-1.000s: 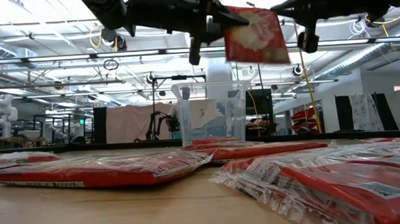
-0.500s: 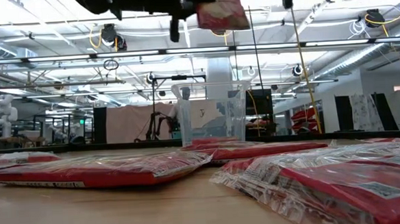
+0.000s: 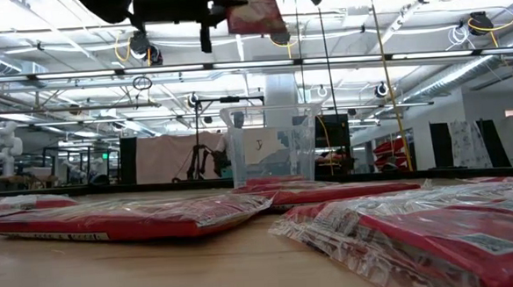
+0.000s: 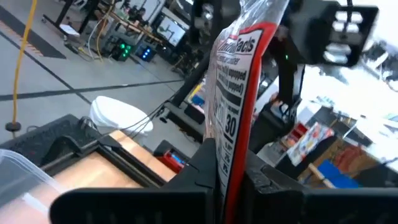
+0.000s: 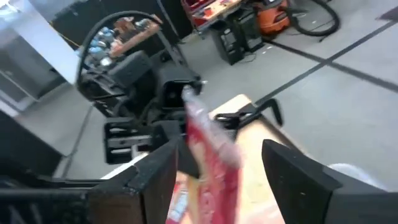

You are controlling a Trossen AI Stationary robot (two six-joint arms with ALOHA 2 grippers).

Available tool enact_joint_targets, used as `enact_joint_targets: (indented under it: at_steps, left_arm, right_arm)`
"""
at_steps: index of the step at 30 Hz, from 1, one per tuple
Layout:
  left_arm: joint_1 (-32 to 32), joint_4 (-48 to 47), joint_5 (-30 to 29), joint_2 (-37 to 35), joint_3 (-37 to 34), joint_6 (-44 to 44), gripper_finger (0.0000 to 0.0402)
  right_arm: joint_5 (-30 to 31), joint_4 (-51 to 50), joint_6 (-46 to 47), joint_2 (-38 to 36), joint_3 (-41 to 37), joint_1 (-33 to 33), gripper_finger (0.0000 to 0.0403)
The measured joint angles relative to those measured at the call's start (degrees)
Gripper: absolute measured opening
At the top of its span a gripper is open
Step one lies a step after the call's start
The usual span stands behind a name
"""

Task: Sort popcorn bags into baskets
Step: Put the red popcorn bag into the transparent container

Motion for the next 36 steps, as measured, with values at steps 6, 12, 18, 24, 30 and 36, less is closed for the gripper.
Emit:
enact_joint_targets:
  at_steps: [6, 12, 18, 24, 30, 36]
  left_arm:
    - [2.2, 0.2, 2.6, 0.3, 0.0, 3.9, 0.0032]
    - [2.5, -0.4, 3.3, 0.4, 0.0, 7.7, 0.0033]
    - [3.5, -1.3, 3.0, 0.4, 0.0, 9.2, 0.0017]
    - [4.8, -2.6, 2.8, 0.8, 0.0, 10.3, 0.0047]
    - [5.4, -2.5, 1.3, 0.8, 0.0, 11.0, 0.0033]
    - [5.8, -2.7, 1.2, 0.8, 0.0, 11.1, 0.0026]
  right_arm:
    - [-4.7, -0.4, -4.3, 2.3, 0.1, -2.4, 0.0222]
    - [-10.8, 0.3, -4.5, 4.6, -0.6, -4.0, 0.0222]
    - [-12.7, 0.8, -7.0, 6.6, -0.6, -4.1, 0.0201]
    - [-15.2, 3.3, -10.5, 7.6, -0.7, -6.1, 0.0108]
    - [-16.8, 7.2, -10.3, 7.7, -2.2, -8.2, 0.0008]
    - [-19.2, 9.3, -8.0, 7.8, -5.1, -9.4, 0.0007]
